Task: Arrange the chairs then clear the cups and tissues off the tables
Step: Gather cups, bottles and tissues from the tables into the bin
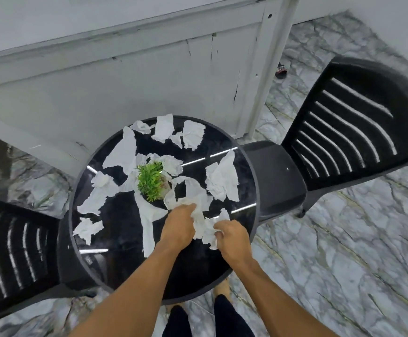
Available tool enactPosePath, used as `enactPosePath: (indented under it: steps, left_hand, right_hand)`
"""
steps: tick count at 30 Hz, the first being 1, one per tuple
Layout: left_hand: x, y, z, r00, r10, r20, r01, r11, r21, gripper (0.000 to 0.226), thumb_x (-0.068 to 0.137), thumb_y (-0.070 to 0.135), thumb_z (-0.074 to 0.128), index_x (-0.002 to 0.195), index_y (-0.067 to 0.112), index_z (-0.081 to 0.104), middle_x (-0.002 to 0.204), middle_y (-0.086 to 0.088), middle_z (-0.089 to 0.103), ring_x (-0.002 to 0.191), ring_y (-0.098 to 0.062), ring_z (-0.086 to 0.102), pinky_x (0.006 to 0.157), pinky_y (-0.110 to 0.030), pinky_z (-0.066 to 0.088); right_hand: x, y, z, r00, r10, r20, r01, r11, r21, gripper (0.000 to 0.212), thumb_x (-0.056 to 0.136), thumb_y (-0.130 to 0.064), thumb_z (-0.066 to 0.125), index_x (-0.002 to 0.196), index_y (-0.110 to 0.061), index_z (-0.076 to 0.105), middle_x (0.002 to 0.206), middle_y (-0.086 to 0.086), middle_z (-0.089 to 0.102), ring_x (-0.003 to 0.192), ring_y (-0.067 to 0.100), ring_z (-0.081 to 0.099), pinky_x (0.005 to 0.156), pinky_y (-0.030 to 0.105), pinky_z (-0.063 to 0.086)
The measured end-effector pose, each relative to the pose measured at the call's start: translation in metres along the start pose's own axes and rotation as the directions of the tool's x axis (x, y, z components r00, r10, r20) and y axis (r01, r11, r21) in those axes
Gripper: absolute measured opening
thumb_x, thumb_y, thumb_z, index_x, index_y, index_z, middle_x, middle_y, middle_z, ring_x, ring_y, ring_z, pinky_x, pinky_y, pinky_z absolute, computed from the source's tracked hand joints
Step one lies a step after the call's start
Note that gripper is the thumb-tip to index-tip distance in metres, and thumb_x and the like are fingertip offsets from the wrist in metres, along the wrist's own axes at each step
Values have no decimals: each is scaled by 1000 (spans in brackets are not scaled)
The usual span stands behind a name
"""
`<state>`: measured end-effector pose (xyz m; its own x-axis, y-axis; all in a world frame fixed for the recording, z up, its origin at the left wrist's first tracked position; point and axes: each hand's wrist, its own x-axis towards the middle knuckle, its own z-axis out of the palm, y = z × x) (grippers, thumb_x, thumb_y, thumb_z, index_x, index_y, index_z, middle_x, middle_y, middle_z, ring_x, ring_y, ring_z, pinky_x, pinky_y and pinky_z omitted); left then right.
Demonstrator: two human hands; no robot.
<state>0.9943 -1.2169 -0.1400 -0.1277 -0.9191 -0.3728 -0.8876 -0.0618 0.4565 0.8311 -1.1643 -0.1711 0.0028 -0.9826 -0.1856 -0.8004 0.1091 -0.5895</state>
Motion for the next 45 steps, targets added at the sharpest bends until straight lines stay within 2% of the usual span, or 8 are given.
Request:
enactPosePath:
  steps: [8, 14, 17, 22, 25, 30, 40, 45]
  left_hand:
    - [-33, -14, -9, 974, -10, -225, -25, 988, -150, 35, 74, -2, 50, 56, 22, 32, 57, 9, 41, 63, -15, 38, 59, -29, 30]
    - [-40, -17, -33, 961, -139, -241, 75, 964, -256, 16, 80, 1, 53, 66, 7, 52, 69, 0, 49, 67, -13, 47, 58, -28, 38]
    - [-43, -30, -40, 937, -227, -265, 153, 950, -273, 8, 78, 3, 54, 72, 6, 59, 77, -1, 52, 70, -19, 52, 60, -27, 40]
    - [-55, -56, -38, 914, -360, -187, 316, 921, -227, 32, 81, 0, 57, 111, 8, 66, 140, -6, 48, 109, -28, 60, 89, -34, 52]
    - [-61, -65, -31, 939, -325, -118, 309, 942, -130, 21, 79, 1, 52, 93, 15, 58, 106, -8, 58, 80, -28, 62, 66, -43, 56]
    - [-64, -65, -32, 936, -326, -132, 298, 934, -196, 46, 85, 3, 52, 127, 20, 56, 98, -6, 57, 86, -22, 55, 70, -30, 45]
    - [-15, -44, -44, 995, -59, 82, 60, 998, -7, 91, 85, 0, 56, 158, 29, 11, 133, -4, 38, 102, -29, 57, 83, -38, 52]
    - [-2, -50, -29, 991, -54, 125, 39, 992, 120, 64, 87, 6, 60, 146, 18, 39, 135, -10, 34, 103, -26, 55, 84, -33, 53]
  right_hand:
    - [5, -28, -5, 991, -74, 113, 72, 997, 18, 7, 81, -16, 65, 75, -12, 65, 81, -5, 54, 75, 10, 45, 68, 21, 42]
    - [8, -34, -8, 979, 6, 205, -9, 1000, 13, 16, 81, -1, 61, 70, -11, 66, 77, -4, 59, 76, 15, 59, 69, 28, 46]
    - [9, -40, -13, 998, 16, 65, -17, 1000, 7, 27, 86, -11, 68, 113, -10, 72, 109, 4, 70, 105, 23, 63, 92, 36, 50]
    - [34, -63, -10, 969, -185, 164, 195, 980, -44, 32, 87, -8, 63, 118, -10, 69, 147, -1, 48, 120, 22, 58, 99, 28, 46]
    - [51, -74, -4, 944, -137, 301, 183, 974, -133, 34, 86, -9, 65, 119, -16, 67, 163, -11, 17, 114, 20, 59, 89, 25, 49]
    - [53, -76, 9, 958, -105, 267, 143, 981, -128, 37, 86, -3, 61, 121, -13, 65, 121, 4, 63, 113, 24, 58, 89, 29, 48]
    - [40, -61, 15, 967, -94, 238, 113, 991, -68, 19, 83, 3, 62, 98, -2, 73, 107, 0, 58, 100, 21, 58, 83, 27, 50]
    - [39, -54, 10, 971, -100, 218, 116, 991, -62, 21, 87, -7, 65, 107, -9, 74, 101, 1, 64, 103, 20, 56, 87, 23, 44]
